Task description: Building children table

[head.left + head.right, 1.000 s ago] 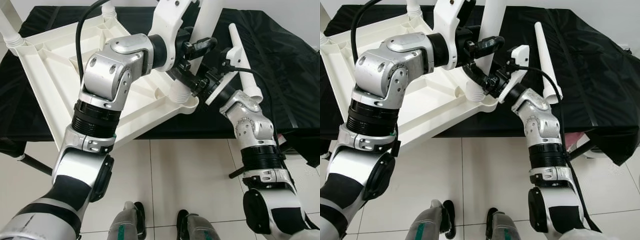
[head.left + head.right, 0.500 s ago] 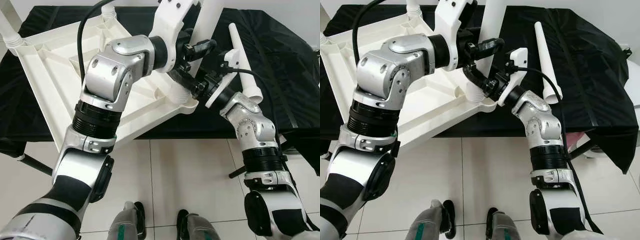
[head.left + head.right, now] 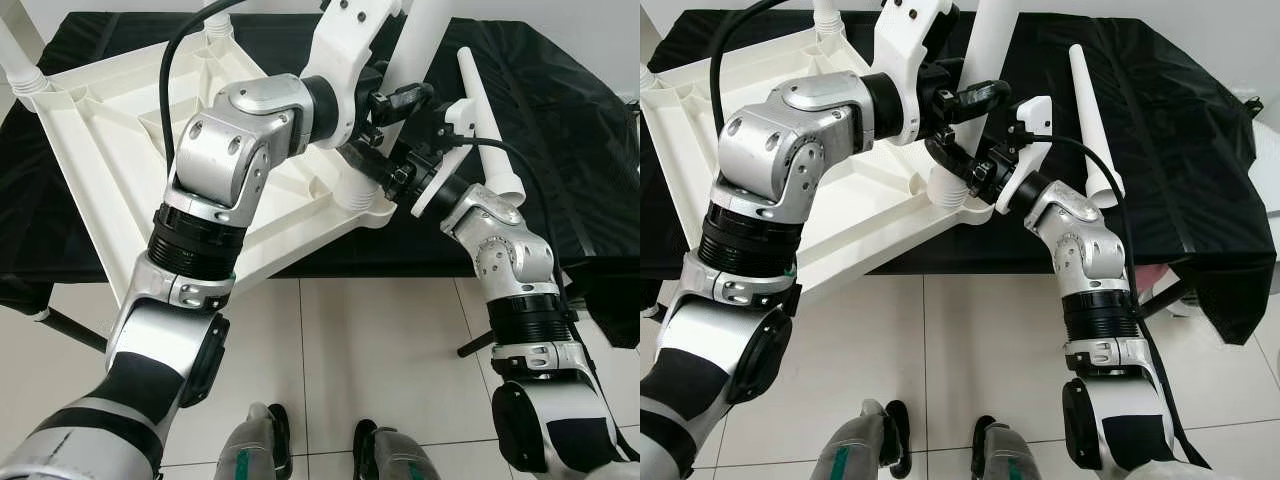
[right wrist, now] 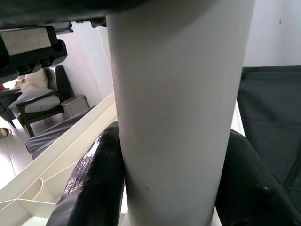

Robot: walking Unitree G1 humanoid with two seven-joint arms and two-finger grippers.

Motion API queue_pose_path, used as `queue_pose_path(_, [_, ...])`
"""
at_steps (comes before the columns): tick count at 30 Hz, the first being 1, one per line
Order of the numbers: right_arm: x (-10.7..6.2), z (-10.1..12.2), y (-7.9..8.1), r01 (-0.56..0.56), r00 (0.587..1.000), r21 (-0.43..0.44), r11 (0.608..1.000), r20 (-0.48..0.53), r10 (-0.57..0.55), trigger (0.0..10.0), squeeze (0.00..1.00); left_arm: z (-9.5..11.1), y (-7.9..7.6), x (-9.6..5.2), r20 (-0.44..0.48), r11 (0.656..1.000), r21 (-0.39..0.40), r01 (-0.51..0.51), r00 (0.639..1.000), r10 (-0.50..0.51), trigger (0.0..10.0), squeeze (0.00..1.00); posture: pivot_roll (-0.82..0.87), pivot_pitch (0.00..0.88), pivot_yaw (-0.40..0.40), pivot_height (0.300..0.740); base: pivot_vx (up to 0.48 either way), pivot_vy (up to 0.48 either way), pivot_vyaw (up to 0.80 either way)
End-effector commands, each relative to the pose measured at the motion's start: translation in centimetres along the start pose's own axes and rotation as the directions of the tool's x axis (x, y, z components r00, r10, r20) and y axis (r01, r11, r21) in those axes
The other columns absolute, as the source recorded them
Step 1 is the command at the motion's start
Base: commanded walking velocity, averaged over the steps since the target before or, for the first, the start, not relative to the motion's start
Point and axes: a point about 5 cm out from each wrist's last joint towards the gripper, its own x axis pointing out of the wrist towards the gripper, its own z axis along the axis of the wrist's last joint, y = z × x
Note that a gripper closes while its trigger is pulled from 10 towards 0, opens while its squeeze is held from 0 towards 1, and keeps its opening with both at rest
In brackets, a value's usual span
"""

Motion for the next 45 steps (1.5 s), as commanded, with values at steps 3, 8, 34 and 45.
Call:
queue_pose_path(3, [-1.1, -0.6, -1.1, 0.084, 0.996, 0.01, 0.996, -0.026, -0.084, 10.0, 0.0, 0.8, -0.3, -0.3, 0.049, 0.999, 0.037, -0.022, 0.999, 0.02, 10.0, 0.64, -0.03, 0.145, -0.049, 0.74, 0.0, 0.0, 0.0])
queue_pose_path(8, [-1.1, -0.5, -1.2, 0.083, 0.996, 0.008, 0.997, -0.026, -0.082, 10.0, 0.0, 0.7, -0.1, -0.4, 0.044, 1.0, 0.011, -0.022, 0.999, 0.022, 10.0, 1.0, -0.03, 0.149, -0.049, 0.74, 0.0, 0.0, 0.0])
queue_pose_path(34, [-1.3, 0.7, -4.3, 0.336, 0.939, -0.037, 0.941, -0.072, -0.338, 10.0, 0.0, -1.7, 2.4, -2.8, -0.004, 0.978, -0.164, -0.129, 0.991, 0.13, 10.0, 0.0, -0.03, 0.171, -0.039, 0.74, 0.0, 0.0, 0.0])
queue_pose_path(45, [-1.0, 0.3, -3.4, 0.275, 0.96, -0.051, 0.96, -0.041, -0.278, 10.0, 0.0, -3.7, 1.9, -2.9, -0.084, 0.969, -0.174, -0.173, 0.984, 0.16, 10.0, 0.0, -0.03, 0.175, -0.034, 0.74, 0.0, 0.0, 0.0])
